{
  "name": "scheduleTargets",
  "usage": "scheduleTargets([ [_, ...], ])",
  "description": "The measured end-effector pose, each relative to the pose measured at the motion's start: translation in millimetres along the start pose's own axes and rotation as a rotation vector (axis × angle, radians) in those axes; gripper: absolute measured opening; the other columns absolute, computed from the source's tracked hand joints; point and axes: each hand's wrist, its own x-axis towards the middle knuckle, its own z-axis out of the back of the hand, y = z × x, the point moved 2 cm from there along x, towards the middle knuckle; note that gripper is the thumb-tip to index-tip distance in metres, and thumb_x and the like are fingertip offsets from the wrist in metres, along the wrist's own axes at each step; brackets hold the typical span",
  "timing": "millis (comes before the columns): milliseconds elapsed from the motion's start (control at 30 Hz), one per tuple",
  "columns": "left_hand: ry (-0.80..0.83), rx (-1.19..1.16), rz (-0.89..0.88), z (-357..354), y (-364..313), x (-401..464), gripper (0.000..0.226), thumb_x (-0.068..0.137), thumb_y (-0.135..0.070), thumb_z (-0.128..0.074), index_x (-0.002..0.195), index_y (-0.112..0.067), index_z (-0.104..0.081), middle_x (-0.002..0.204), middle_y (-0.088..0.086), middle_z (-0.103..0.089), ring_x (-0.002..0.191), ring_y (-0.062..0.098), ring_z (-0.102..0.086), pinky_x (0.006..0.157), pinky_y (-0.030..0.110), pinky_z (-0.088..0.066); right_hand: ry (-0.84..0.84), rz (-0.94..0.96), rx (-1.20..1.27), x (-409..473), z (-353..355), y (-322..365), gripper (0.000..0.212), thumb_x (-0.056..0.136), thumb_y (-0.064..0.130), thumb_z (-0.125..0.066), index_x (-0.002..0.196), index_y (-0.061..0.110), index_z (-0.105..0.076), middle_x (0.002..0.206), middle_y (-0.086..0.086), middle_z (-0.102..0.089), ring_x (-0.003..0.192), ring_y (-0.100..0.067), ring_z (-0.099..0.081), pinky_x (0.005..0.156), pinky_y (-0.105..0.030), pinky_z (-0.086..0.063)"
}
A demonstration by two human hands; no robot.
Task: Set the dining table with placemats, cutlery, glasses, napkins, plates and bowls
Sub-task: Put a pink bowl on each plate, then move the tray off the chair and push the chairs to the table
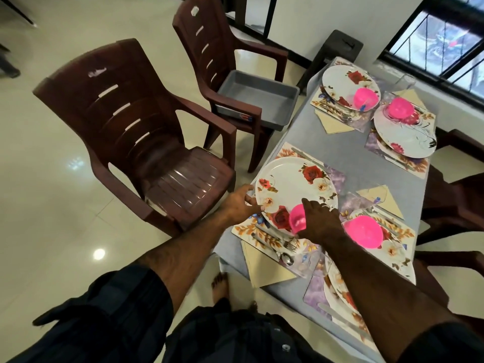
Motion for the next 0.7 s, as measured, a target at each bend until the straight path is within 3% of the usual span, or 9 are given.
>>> scheduleTargets([
  [100, -0.049, -0.016, 0.017, 7, 3, -15, 0.081, 0.083, -0.053, -0.085, 0.149, -0.024, -0.049, 0.106, -0.007, -0.07, 0.1, 0.015, -0.069, 0.089, 0.038, -0.061, -0.094, -0.005, 0.03, -5, 10, 8, 0.118, 0.072, 0.077, -0.074, 0.159, 0.023, -0.018, 0.163, -0.013, -0.031, 0.145, -0.04, -0.04, 0.116, -0.06, -0.032],
  [200, -0.117, -0.063, 0.049, 20, 12, -37, 0.079, 0.084, -0.039, -0.088, 0.149, -0.019, -0.049, 0.104, -0.003, -0.07, 0.097, 0.016, -0.068, 0.078, 0.031, -0.057, -0.182, 0.06, 0.061, -9, 22, 33, 0.107, 0.08, 0.081, -0.061, 0.16, 0.024, -0.02, 0.166, -0.011, -0.026, 0.148, -0.039, -0.035, 0.118, -0.064, -0.024],
  [300, -0.162, -0.088, 0.085, 34, 29, -72, 0.075, 0.085, -0.032, -0.088, 0.149, -0.021, -0.051, 0.104, -0.002, -0.072, 0.098, 0.017, -0.07, 0.082, 0.033, -0.058, -0.231, 0.163, 0.077, -14, 30, 70, 0.104, 0.083, 0.081, -0.057, 0.161, 0.023, -0.021, 0.166, -0.012, -0.027, 0.148, -0.039, -0.035, 0.118, -0.063, -0.023],
  [400, -0.245, -0.102, 0.139, 51, 66, -109, 0.066, 0.079, -0.041, -0.09, 0.137, -0.032, -0.058, 0.103, -0.005, -0.072, 0.103, 0.019, -0.07, 0.09, 0.04, -0.059, -0.257, 0.227, 0.066, -24, 32, 115, 0.095, 0.085, 0.074, -0.061, 0.158, 0.022, -0.03, 0.163, -0.014, -0.031, 0.147, -0.039, -0.035, 0.117, -0.061, -0.025],
  [467, -0.318, -0.135, 0.164, 70, 93, -139, 0.071, 0.065, -0.056, -0.09, 0.127, -0.037, -0.062, 0.098, -0.005, -0.073, 0.101, 0.021, -0.072, 0.095, 0.045, -0.06, -0.268, 0.289, 0.055, -35, 29, 150, 0.093, 0.086, 0.072, -0.062, 0.157, 0.021, -0.031, 0.162, -0.016, -0.031, 0.146, -0.04, -0.036, 0.118, -0.061, -0.023],
  [533, -0.398, -0.144, 0.178, 92, 119, -164, 0.073, 0.057, -0.061, -0.087, 0.121, -0.035, -0.065, 0.09, -0.005, -0.073, 0.091, 0.021, -0.071, 0.091, 0.043, -0.061, -0.266, 0.35, 0.06, -48, 27, 185, 0.096, 0.082, 0.072, -0.065, 0.156, 0.021, -0.032, 0.159, -0.014, -0.034, 0.142, -0.039, -0.042, 0.117, -0.058, -0.028],
  [700, -0.528, -0.172, 0.248, 151, 170, -219, 0.06, 0.079, -0.039, -0.092, 0.131, -0.029, -0.062, 0.103, -0.001, -0.073, 0.093, 0.02, -0.072, 0.07, 0.029, -0.056, -0.187, 0.476, -0.007, -63, 17, 275, 0.093, 0.083, 0.074, -0.06, 0.155, 0.024, -0.033, 0.16, -0.012, -0.034, 0.143, -0.037, -0.038, 0.118, -0.059, -0.021],
])
